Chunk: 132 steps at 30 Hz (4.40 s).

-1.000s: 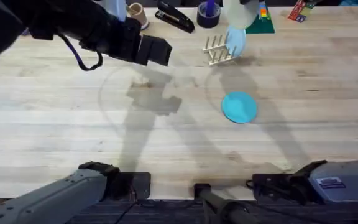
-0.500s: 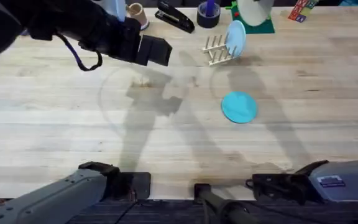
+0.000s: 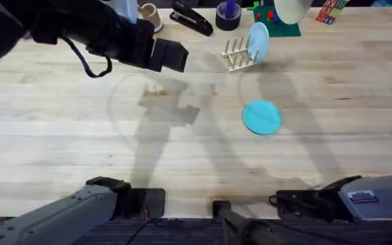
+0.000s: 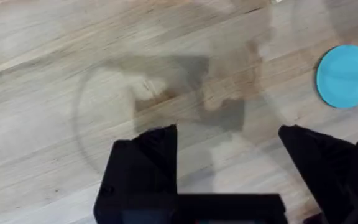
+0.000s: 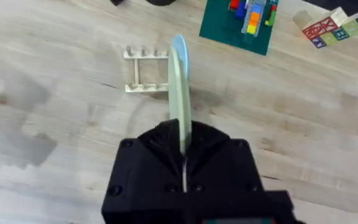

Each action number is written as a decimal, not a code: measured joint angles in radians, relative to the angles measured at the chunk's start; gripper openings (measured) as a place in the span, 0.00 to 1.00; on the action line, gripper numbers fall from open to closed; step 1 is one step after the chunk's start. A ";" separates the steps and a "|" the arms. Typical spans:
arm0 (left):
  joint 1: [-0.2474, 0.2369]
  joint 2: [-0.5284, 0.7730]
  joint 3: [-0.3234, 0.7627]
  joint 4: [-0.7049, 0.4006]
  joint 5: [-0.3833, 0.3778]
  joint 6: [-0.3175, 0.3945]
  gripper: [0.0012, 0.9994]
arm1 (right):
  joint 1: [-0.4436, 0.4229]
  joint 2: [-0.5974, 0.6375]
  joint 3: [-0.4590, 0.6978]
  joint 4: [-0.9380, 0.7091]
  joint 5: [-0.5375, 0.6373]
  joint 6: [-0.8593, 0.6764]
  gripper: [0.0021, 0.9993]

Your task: Pick up the plates from the table one by one and place each into a slot on the dish rack.

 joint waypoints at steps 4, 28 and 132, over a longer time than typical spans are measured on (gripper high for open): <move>0.000 0.000 0.000 0.000 0.000 0.000 1.00 | 0.000 0.000 0.000 0.007 0.000 0.000 0.03; 0.000 0.000 0.000 0.000 0.000 0.000 1.00 | -0.059 0.072 -0.001 0.084 -0.082 0.000 0.03; 0.000 0.000 0.000 0.000 0.000 0.000 1.00 | -0.065 0.471 0.186 -0.013 -0.238 -0.052 0.99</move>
